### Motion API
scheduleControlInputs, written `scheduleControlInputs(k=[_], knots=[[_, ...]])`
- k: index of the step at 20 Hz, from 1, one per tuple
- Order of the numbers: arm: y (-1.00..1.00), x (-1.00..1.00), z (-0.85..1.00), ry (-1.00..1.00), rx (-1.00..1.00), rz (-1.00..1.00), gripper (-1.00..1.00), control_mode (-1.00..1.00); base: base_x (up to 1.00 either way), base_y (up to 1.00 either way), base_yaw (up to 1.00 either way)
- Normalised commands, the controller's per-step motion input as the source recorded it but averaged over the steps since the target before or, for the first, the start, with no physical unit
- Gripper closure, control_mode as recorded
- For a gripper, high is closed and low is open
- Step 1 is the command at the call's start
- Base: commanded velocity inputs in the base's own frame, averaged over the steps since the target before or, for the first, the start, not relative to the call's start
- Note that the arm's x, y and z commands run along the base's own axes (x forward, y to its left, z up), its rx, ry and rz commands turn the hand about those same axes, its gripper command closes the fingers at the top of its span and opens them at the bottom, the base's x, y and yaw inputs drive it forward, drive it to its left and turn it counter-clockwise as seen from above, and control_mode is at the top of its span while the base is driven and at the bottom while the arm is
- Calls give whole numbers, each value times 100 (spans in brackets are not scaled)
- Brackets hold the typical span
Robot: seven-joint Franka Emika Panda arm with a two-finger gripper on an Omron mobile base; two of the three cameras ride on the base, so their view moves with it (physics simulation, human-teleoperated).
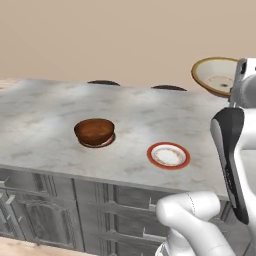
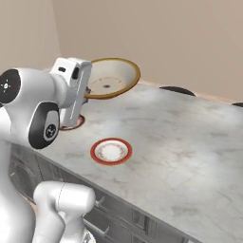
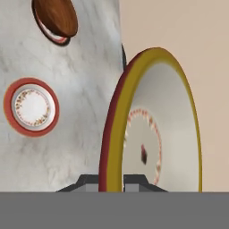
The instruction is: Move the bowls from the cabinet to the plates on the dining table.
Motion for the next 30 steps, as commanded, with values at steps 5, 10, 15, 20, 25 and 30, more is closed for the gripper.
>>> scheduleControlInputs(k=[5,10,15,20,25,30], knots=[[1,24,-41,12,0,20,100,-100,0,0,0],[8,35,-43,17,-1,13,100,-100,0,0,0],[18,38,-44,21,-4,9,100,-100,0,0,0],[20,40,-43,24,-7,4,100,-100,0,0,0],[4,40,-51,17,-4,6,100,-100,0,0,0],[0,37,-56,11,-2,8,100,-100,0,0,0]])
